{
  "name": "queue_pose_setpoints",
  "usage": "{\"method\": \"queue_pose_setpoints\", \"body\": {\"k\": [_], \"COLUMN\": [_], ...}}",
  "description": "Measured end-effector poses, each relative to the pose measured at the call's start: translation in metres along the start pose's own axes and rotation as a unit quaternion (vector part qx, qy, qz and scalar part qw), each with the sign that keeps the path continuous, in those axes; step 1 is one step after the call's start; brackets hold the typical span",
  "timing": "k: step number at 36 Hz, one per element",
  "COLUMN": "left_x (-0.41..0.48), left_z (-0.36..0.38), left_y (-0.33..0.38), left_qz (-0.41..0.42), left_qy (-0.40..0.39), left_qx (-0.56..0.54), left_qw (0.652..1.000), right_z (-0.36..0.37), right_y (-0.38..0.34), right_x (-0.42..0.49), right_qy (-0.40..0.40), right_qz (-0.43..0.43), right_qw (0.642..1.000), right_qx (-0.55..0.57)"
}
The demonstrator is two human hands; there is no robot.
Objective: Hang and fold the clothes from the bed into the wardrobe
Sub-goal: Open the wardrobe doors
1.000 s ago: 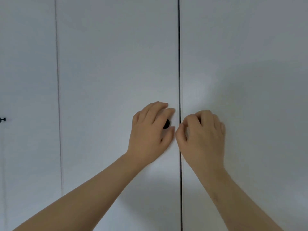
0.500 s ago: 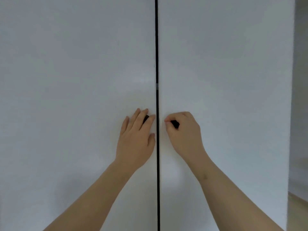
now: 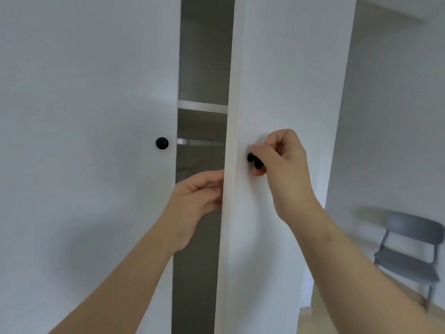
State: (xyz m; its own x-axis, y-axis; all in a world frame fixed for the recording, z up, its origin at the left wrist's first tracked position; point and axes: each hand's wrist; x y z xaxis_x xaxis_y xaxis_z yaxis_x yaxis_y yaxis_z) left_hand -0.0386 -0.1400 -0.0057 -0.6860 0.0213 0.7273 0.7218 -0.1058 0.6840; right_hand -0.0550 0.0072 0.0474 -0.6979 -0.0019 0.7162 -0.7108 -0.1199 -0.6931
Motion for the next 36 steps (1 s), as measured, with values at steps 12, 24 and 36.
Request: {"method": "queue_pose_setpoints", "body": {"k": [12, 24, 36], "left_x": [-0.03, -0.029, -0.007], "left_z": [0.141, 0.271, 0.358], "left_y": [0.002, -0.026, -0.06], "left_qz": [0.071, 0.117, 0.128], "left_qy": [-0.037, -0.112, -0.128], "left_qx": [-0.032, 0.111, 0.21], "left_qw": [0.996, 0.98, 0.961], "right_z": [-0.105, -0.223, -0.294], "right_y": [-0.045, -0.053, -0.055], "right_x": [-0.035, -0.081, -0.078], "right_qy": [0.038, 0.112, 0.197], "right_qz": [0.077, 0.122, 0.15], "right_qw": [0.991, 0.986, 0.96], "right_qx": [0.107, -0.015, -0.127]}}
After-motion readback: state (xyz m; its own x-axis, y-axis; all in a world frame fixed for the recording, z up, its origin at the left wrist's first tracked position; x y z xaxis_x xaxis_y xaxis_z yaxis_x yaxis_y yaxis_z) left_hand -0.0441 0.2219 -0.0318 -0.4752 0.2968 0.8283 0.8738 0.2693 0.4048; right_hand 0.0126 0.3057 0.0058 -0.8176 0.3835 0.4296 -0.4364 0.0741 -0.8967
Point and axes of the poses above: each hand's wrist, its own x-axis towards the middle knuckle, its own z-axis out of the palm, y = z × x, and after that the axes turned 5 degrees about z, right-handed
